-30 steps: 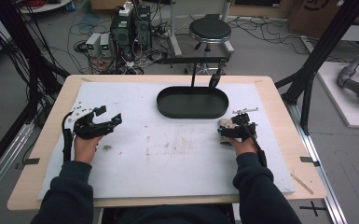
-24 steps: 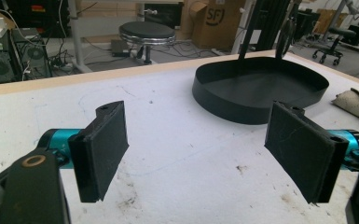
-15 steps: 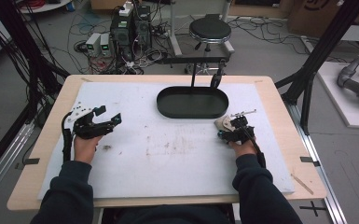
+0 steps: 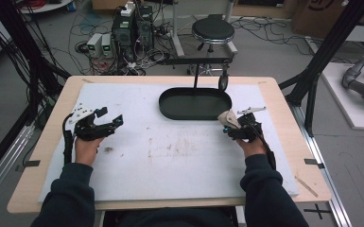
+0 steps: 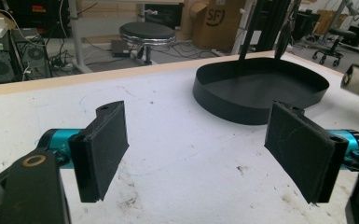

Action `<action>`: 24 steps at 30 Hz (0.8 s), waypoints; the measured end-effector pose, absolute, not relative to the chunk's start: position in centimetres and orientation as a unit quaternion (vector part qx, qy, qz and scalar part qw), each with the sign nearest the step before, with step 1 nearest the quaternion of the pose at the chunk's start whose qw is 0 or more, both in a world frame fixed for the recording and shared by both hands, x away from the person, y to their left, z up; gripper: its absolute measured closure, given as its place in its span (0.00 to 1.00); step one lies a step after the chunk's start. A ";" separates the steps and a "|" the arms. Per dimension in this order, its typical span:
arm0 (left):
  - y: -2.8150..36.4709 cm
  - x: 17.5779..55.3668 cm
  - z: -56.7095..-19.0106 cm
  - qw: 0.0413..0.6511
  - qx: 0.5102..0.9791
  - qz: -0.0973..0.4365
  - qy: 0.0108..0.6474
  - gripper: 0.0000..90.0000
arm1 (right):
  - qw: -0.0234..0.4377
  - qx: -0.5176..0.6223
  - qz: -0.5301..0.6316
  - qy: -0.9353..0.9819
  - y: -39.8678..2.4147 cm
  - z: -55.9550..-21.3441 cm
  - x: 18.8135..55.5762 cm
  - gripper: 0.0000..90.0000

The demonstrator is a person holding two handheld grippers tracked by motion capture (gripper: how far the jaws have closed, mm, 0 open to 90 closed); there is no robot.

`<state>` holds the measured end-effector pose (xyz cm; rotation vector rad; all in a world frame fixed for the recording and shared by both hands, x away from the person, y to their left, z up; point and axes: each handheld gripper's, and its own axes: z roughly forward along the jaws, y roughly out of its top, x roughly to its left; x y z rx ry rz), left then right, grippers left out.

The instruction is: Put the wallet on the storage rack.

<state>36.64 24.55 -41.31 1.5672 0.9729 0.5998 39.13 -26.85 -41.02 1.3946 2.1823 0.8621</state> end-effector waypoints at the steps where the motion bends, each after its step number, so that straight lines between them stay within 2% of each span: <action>1: 24.5 36.7 -41.3 0.566 0.667 0.255 0.413 0.23 | 0.206 0.486 0.323 0.785 -26.9 -40.7 39.2 0.48; 6: 24.5 36.6 -41.3 0.564 0.668 0.256 0.412 0.23 | 0.203 0.442 0.370 0.791 -26.3 -39.4 40.6 0.48; 11: 24.5 36.6 -41.3 0.566 0.667 0.256 0.413 0.23 | 0.188 0.445 0.379 0.790 -24.6 -38.7 43.4 0.49; 24: 24.6 36.7 -41.3 0.568 0.666 0.253 0.413 0.23 | 0.204 0.473 0.372 0.773 -19.9 -39.8 49.4 0.49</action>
